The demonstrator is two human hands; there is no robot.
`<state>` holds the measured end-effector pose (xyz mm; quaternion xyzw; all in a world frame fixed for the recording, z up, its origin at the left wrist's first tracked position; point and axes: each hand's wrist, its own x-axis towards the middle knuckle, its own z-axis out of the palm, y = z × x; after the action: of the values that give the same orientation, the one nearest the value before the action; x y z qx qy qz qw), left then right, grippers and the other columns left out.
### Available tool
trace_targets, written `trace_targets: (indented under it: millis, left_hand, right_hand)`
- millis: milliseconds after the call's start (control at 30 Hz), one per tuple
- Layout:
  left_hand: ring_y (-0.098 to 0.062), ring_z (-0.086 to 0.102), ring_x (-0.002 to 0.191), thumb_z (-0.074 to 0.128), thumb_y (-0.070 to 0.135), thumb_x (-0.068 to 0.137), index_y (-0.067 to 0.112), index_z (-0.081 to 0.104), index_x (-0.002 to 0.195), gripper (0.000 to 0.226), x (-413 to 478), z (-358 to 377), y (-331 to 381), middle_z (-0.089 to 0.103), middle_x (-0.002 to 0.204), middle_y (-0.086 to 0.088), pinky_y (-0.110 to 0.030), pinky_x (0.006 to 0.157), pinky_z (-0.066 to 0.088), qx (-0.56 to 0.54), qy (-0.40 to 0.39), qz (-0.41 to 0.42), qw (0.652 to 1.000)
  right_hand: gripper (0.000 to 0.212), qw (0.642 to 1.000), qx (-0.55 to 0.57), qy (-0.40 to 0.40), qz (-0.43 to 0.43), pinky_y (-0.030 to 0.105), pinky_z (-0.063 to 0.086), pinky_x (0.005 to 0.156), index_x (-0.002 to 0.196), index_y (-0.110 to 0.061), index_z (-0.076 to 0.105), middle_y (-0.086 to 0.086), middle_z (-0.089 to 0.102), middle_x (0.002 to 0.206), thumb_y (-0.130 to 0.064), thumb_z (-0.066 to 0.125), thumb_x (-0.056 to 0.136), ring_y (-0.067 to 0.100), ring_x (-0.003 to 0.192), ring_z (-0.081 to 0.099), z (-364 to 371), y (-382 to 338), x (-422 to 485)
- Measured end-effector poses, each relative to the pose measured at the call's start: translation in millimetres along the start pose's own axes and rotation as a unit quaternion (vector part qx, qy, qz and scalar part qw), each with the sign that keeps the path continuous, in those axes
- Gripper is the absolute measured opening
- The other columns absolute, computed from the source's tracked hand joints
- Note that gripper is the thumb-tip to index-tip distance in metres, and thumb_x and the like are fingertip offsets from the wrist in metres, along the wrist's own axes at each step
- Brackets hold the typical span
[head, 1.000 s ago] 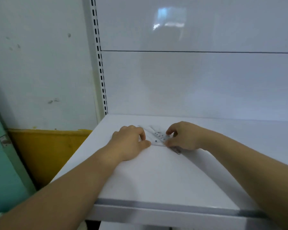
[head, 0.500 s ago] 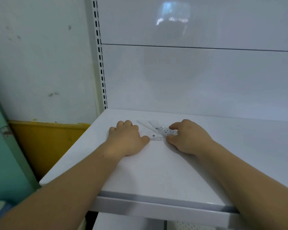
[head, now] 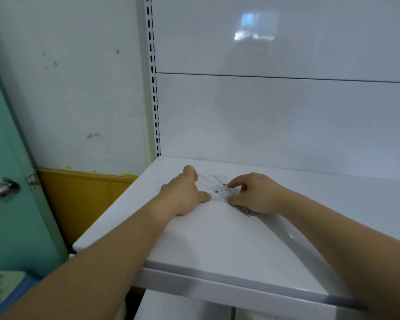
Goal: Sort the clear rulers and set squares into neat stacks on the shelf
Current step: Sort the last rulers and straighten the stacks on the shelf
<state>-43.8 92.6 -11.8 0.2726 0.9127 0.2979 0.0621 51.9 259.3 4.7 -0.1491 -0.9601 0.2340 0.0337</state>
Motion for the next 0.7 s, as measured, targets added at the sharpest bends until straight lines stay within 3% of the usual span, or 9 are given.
trace_targets:
  millis: [67, 133, 233, 300, 367, 533, 633, 700]
  left_hand:
    - [-0.025, 0.058, 0.092, 0.062, 0.037, 0.088, 0.018, 0.037, 0.115, 0.041, -3, -2, 0, 0.057, 0.101, -0.005, -0.039, 0.087, 0.047, -0.016, 0.028, 0.018, 0.999]
    - [-0.024, 0.057, 0.088, 0.056, 0.033, 0.092, 0.017, 0.037, 0.125, 0.041, -5, -7, -1, 0.056, 0.099, -0.006, -0.035, 0.079, 0.045, -0.03, 0.059, 0.032, 0.997]
    - [-0.017, 0.054, 0.08, 0.059, 0.032, 0.091, 0.018, 0.041, 0.128, 0.043, -4, -15, 3, 0.053, 0.09, 0.0, -0.029, 0.07, 0.042, -0.087, 0.064, 0.051, 0.993]
    - [-0.011, 0.05, 0.072, 0.065, 0.029, 0.087, 0.024, 0.041, 0.126, 0.045, -6, -19, 10, 0.048, 0.086, 0.003, -0.023, 0.064, 0.041, -0.129, 0.042, 0.071, 0.988]
    - [-0.008, 0.049, 0.07, 0.066, 0.026, 0.087, 0.024, 0.038, 0.134, 0.054, -7, -23, 20, 0.047, 0.084, 0.003, -0.019, 0.061, 0.038, -0.135, 0.031, 0.101, 0.985]
    - [-0.005, 0.051, 0.076, 0.059, 0.022, 0.091, 0.022, 0.031, 0.145, 0.061, -15, -17, 51, 0.054, 0.083, 0.007, -0.011, 0.062, 0.038, -0.143, 0.001, 0.176, 0.974]
    - [-0.008, 0.053, 0.073, 0.051, 0.012, 0.093, 0.027, 0.028, 0.146, 0.06, -29, -2, 72, 0.057, 0.088, 0.006, -0.016, 0.059, 0.043, -0.177, -0.045, 0.193, 0.964]
    - [-0.013, 0.056, 0.076, 0.05, 0.011, 0.092, 0.029, 0.022, 0.147, 0.065, -39, 12, 90, 0.06, 0.093, 0.0, -0.024, 0.065, 0.046, -0.176, -0.076, 0.207, 0.959]
  right_hand:
    - [0.053, 1.0, 0.0, 0.001, 0.011, 0.019, 0.048, 0.066, 0.128, -0.028, 0.054, -0.008, 0.064, 0.088, -0.042, 0.066, 0.078, 0.005, 0.075, 0.06, -5, 0, -1]
    - [0.073, 0.999, -0.023, -0.008, 0.033, 0.026, 0.052, 0.076, 0.137, -0.027, 0.045, -0.006, 0.056, 0.109, -0.049, 0.071, 0.073, 0.014, 0.088, 0.059, -13, -1, -5]
    - [0.086, 0.996, -0.067, 0.016, 0.052, 0.028, 0.047, 0.087, 0.145, -0.022, 0.034, -0.001, 0.046, 0.134, -0.049, 0.071, 0.072, 0.02, 0.111, 0.052, -28, 1, -15]
    - [0.077, 0.995, -0.064, 0.056, 0.051, 0.027, 0.042, 0.09, 0.144, -0.023, 0.035, 0.001, 0.052, 0.127, -0.045, 0.068, 0.077, 0.02, 0.113, 0.05, -38, 2, -27]
    - [0.069, 0.994, -0.046, 0.082, 0.051, 0.027, 0.043, 0.085, 0.142, -0.031, 0.038, 0.001, 0.058, 0.109, -0.044, 0.066, 0.08, 0.017, 0.1, 0.053, -47, 3, -44]
    - [0.059, 0.978, -0.048, 0.158, 0.128, 0.027, 0.039, 0.074, 0.134, -0.038, 0.044, -0.007, 0.05, 0.095, -0.053, 0.063, 0.081, 0.015, 0.087, 0.051, -50, 17, -85]
    - [0.019, 0.954, 0.076, 0.234, 0.174, 0.027, 0.042, 0.061, 0.097, -0.024, 0.061, -0.002, 0.06, 0.081, -0.04, 0.061, 0.087, 0.018, 0.072, 0.057, -54, 33, -111]
    - [0.015, 0.924, 0.174, 0.278, 0.198, 0.025, 0.039, 0.055, 0.085, -0.016, 0.062, 0.001, 0.064, 0.077, -0.029, 0.058, 0.09, 0.018, 0.065, 0.055, -63, 45, -134]
